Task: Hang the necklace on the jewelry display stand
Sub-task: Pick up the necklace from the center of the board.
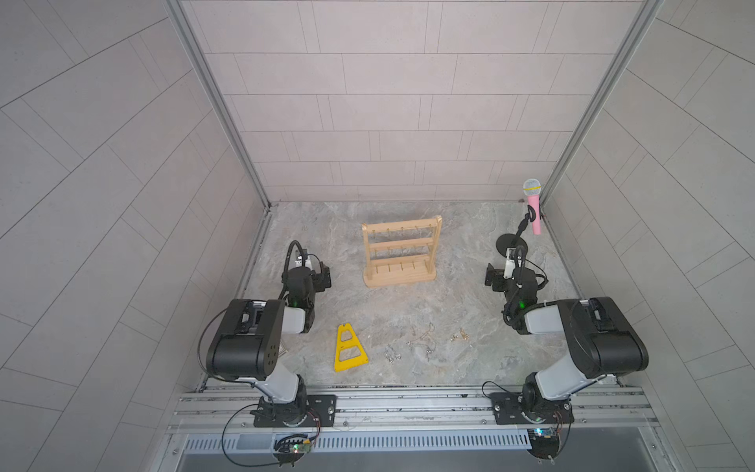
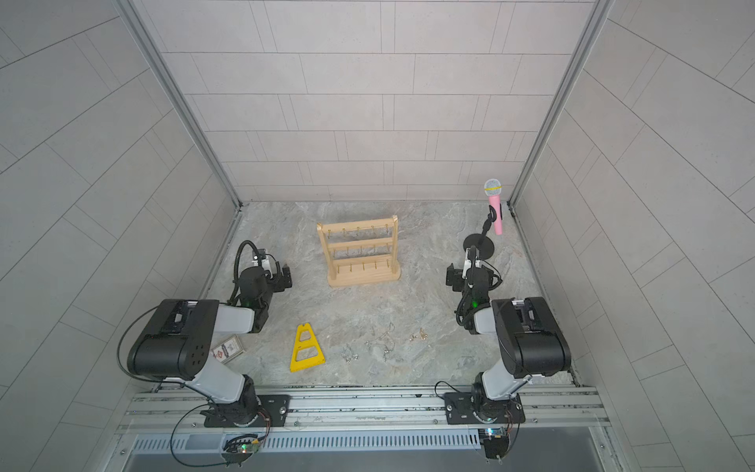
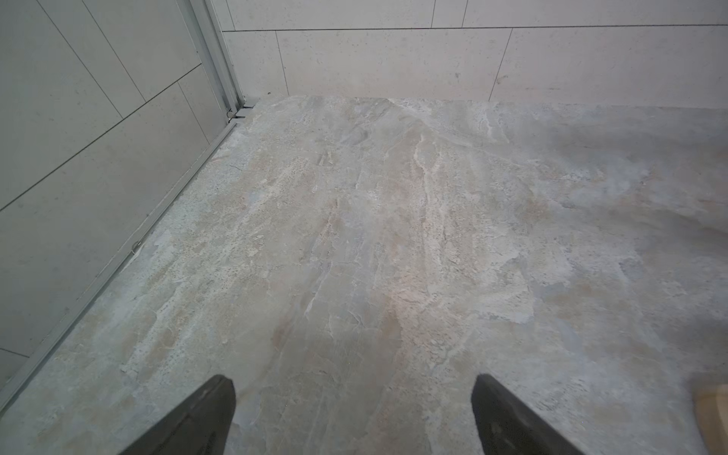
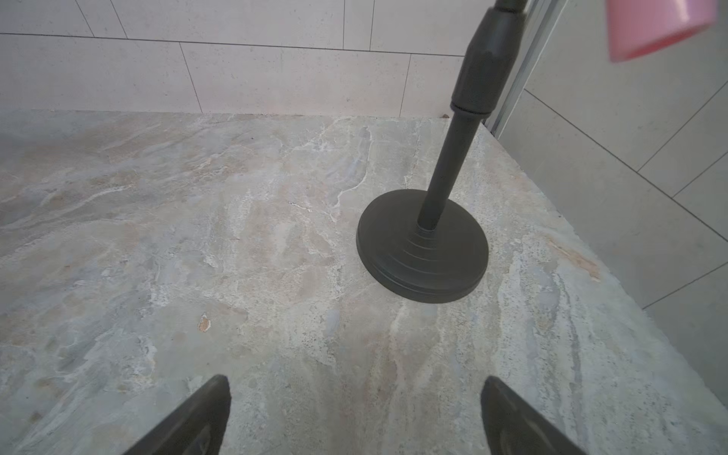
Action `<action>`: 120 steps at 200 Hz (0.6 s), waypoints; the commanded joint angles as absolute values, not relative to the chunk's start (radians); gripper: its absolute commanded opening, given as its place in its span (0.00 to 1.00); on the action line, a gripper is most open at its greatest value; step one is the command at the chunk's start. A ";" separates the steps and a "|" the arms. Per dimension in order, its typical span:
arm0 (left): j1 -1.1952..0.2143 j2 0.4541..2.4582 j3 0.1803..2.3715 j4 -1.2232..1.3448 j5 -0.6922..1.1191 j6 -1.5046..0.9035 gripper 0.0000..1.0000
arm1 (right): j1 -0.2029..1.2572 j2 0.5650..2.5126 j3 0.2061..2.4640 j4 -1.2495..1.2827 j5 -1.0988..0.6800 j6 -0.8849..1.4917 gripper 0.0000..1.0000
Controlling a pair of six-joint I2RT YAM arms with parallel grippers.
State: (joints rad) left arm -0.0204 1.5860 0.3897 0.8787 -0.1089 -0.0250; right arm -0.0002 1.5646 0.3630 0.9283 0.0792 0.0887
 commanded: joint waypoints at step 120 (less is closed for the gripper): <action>-0.021 1.582 0.407 0.896 -0.090 -0.003 1.00 | 0.003 1.566 0.376 0.929 0.080 0.074 1.00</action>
